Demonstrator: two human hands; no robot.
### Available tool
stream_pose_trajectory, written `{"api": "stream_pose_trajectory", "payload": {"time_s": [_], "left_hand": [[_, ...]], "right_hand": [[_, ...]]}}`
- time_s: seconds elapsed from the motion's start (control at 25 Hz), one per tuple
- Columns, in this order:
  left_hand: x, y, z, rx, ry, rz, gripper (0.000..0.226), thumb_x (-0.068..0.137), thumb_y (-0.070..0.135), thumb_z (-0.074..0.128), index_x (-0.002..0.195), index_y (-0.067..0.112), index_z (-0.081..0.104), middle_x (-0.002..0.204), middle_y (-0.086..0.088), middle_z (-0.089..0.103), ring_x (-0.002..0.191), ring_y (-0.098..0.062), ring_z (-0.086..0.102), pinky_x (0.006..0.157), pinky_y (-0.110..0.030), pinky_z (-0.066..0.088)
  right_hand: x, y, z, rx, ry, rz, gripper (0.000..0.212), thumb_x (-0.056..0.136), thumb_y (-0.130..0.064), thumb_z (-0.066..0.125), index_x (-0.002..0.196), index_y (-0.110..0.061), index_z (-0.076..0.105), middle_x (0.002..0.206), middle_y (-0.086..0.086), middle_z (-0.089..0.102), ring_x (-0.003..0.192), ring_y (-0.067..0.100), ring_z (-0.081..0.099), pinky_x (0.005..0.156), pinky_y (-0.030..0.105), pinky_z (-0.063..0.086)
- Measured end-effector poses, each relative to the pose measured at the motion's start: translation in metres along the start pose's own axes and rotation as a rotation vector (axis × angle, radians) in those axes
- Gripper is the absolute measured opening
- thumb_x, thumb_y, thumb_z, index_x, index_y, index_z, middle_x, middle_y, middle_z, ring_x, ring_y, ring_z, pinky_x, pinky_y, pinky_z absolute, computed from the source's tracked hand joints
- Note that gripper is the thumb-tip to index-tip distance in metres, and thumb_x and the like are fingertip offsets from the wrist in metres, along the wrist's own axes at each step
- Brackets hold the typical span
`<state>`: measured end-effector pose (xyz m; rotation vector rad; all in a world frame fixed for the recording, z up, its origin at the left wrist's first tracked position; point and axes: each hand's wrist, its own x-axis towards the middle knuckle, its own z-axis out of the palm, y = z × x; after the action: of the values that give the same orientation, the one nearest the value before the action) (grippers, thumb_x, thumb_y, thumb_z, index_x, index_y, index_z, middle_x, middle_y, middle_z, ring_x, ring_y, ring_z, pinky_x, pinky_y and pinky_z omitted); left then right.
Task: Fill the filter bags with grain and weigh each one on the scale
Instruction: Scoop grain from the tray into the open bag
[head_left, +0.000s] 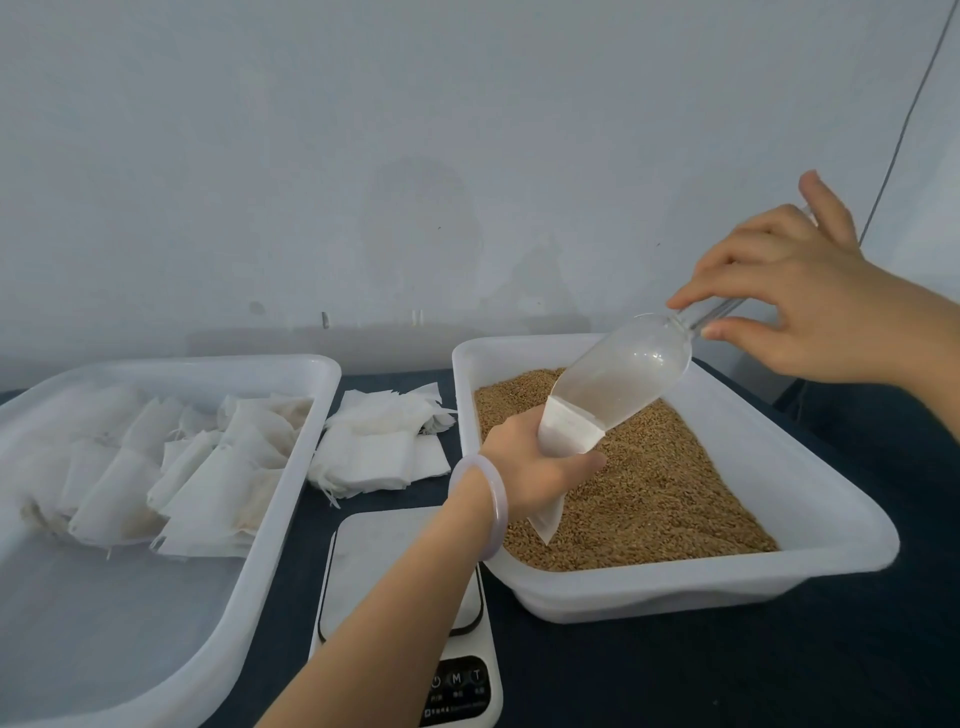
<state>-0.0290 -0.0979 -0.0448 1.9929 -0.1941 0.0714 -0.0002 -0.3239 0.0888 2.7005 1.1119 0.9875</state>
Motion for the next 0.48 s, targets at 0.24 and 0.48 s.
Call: {"api": "stream_pose_trajectory", "payload": {"time_s": [0.24,0.48], "left_hand": [[-0.001,0.000,-0.004,-0.179,0.020,-0.005,0.019,0.079,0.034,0.072,0.088,0.027,0.058,0.072,0.004,0.067,0.069,-0.014,0.066,0.069,-0.031,0.055],[-0.005,0.001,-0.011,-0.377,0.059,-0.007,0.022,0.088,0.024,0.063,0.091,0.002,0.059,0.060,0.000,0.065,0.049,-0.009,0.059,0.049,-0.019,0.046]], "right_hand": [[-0.005,0.025,0.012,0.135,-0.037,0.164,0.026,0.082,-0.028,0.063,0.105,-0.040,0.063,0.103,-0.007,0.057,0.117,0.023,0.043,0.112,0.041,-0.011],[-0.041,-0.003,0.079,0.050,-0.355,0.262,0.029,0.089,-0.040,0.056,0.116,-0.049,0.054,0.116,-0.020,0.048,0.128,0.011,0.034,0.113,0.042,-0.011]]}}
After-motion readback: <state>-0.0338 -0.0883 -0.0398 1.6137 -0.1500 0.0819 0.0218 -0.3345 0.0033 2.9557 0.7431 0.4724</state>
